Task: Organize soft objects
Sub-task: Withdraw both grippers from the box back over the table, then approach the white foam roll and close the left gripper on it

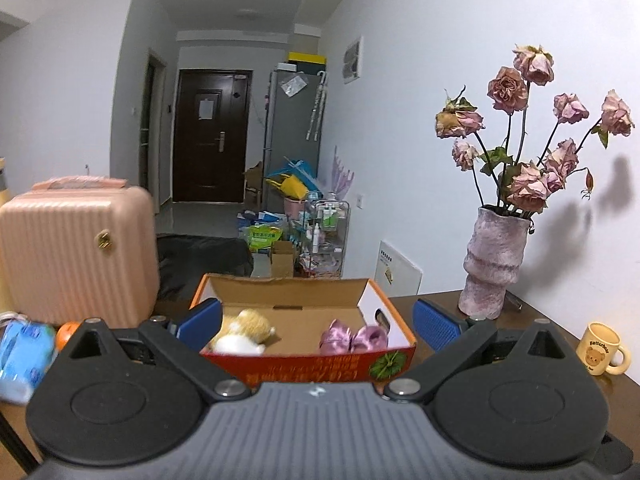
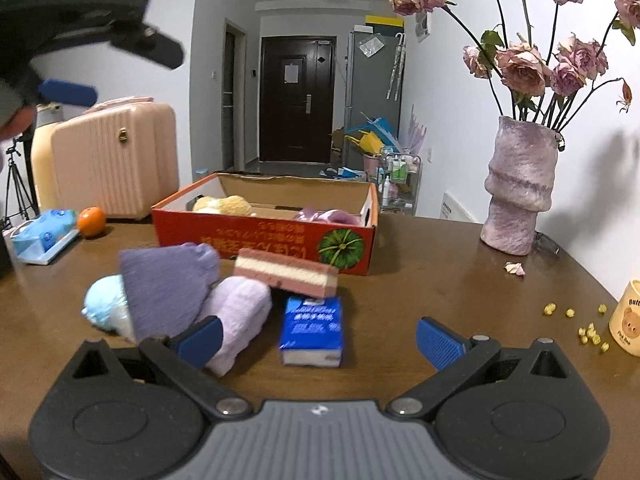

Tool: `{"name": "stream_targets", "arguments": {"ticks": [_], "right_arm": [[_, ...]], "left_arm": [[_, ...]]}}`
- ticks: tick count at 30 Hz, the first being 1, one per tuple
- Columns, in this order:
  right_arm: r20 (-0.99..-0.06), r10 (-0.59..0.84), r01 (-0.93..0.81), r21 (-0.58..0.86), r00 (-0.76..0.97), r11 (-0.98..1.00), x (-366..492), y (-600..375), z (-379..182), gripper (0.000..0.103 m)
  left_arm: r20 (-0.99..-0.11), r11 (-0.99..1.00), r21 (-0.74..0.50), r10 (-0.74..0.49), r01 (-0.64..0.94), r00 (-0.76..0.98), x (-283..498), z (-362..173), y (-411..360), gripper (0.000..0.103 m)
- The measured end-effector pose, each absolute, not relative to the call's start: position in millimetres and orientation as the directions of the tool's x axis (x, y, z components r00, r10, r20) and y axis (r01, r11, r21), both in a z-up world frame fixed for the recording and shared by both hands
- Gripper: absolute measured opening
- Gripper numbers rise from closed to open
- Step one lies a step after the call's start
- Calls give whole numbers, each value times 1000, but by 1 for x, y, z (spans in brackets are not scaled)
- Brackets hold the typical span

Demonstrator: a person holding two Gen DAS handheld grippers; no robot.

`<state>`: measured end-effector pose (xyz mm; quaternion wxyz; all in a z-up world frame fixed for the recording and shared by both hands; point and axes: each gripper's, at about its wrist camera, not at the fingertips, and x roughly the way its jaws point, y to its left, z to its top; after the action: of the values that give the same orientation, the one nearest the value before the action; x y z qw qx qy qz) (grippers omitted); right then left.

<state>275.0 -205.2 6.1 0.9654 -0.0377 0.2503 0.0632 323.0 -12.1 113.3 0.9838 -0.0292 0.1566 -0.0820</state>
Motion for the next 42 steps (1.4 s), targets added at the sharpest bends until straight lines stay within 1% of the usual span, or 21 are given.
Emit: {"name": "stream_targets", "arguments": {"ticks": [5, 8, 13, 17, 19, 23, 28, 34, 42], "right_arm": [[-489, 91, -130, -46, 867, 990, 281, -211, 8, 103], [-490, 103, -145, -49, 866, 988, 281, -207, 9, 103], [-486, 157, -203, -42, 860, 978, 269, -190, 10, 103], [-492, 189, -242, -44, 850, 969, 258, -179, 9, 103], [-499, 201, -257, -46, 843, 965, 252, -175, 8, 103], [-511, 223, -288, -51, 830, 956, 240, -168, 4, 103], [-526, 243, -315, -51, 815, 948, 222, -159, -3, 103], [-542, 252, -329, -49, 802, 943, 195, -151, -11, 103], [-553, 249, -337, -62, 795, 939, 156, -142, -16, 103]], "left_arm": [[-325, 983, -70, -184, 171, 928, 352, 130, -32, 103], [-343, 984, -56, -176, 167, 923, 349, 143, -34, 103], [-304, 994, 2, -106, 112, 947, 321, 166, -26, 103], [-306, 997, 48, -42, 59, 951, 297, 169, -10, 103], [-322, 996, 79, -2, 29, 947, 285, 164, 0, 103], [-391, 991, 129, 82, -34, 917, 257, 140, 31, 103], [-493, 986, 121, 162, -117, 855, 227, 107, 71, 103], [-546, 980, 99, 198, -171, 814, 188, 81, 102, 103], [-581, 980, 107, 198, -167, 790, 145, 58, 108, 103]]}}
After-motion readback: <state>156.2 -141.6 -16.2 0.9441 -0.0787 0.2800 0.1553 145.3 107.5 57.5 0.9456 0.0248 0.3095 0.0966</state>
